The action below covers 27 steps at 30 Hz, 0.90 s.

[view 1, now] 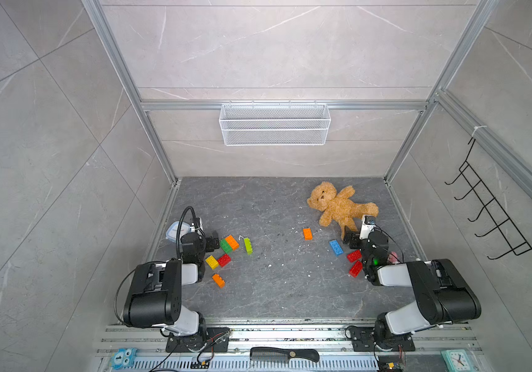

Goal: Assemble a rectangle with lego
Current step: Move the lego brick at the center of the board.

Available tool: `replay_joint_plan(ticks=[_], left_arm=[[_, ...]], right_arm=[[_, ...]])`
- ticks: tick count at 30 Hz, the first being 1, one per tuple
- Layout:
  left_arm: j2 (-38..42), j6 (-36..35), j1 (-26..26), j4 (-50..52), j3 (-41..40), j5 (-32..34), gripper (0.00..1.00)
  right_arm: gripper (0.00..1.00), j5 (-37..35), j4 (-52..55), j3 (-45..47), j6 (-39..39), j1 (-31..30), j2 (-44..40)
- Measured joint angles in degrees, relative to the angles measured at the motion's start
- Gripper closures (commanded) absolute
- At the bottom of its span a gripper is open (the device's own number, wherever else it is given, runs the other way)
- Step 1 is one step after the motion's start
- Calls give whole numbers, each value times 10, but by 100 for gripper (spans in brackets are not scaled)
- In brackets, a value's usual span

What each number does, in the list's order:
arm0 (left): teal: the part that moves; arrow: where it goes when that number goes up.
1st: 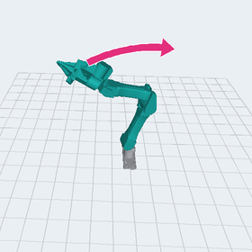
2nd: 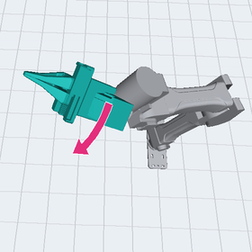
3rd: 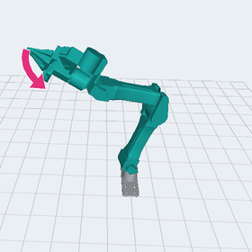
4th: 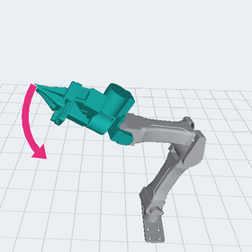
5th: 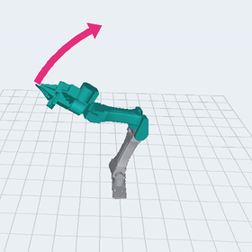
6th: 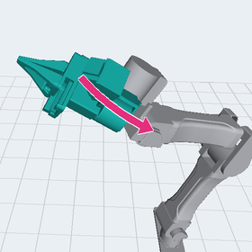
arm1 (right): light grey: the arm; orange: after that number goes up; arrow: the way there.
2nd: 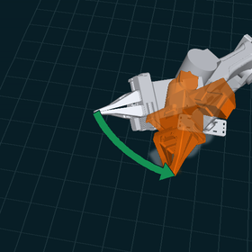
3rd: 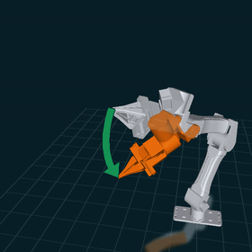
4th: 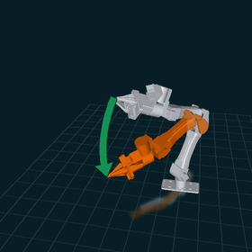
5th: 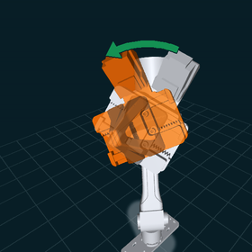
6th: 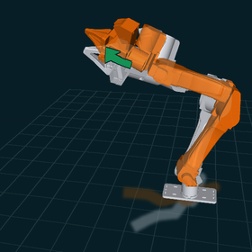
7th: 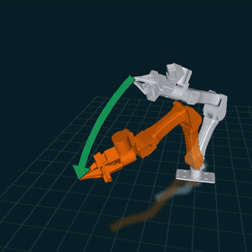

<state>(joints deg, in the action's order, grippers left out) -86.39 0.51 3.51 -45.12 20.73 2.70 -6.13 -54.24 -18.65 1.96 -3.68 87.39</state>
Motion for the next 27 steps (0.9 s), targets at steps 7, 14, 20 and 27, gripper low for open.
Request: replay_joint_plan(ticks=[7,14,20,27], left_arm=[[0,0,0,0,0,0,0],[0,0,0,0,0,0,0],[0,0,0,0,0,0,0],[0,0,0,0,0,0,0]], right_arm=[[0,6,0,0,-1,0,0],[0,6,0,0,-1,0,0],[0,7,0,0,-1,0,0],[0,7,0,0,-1,0,0]])
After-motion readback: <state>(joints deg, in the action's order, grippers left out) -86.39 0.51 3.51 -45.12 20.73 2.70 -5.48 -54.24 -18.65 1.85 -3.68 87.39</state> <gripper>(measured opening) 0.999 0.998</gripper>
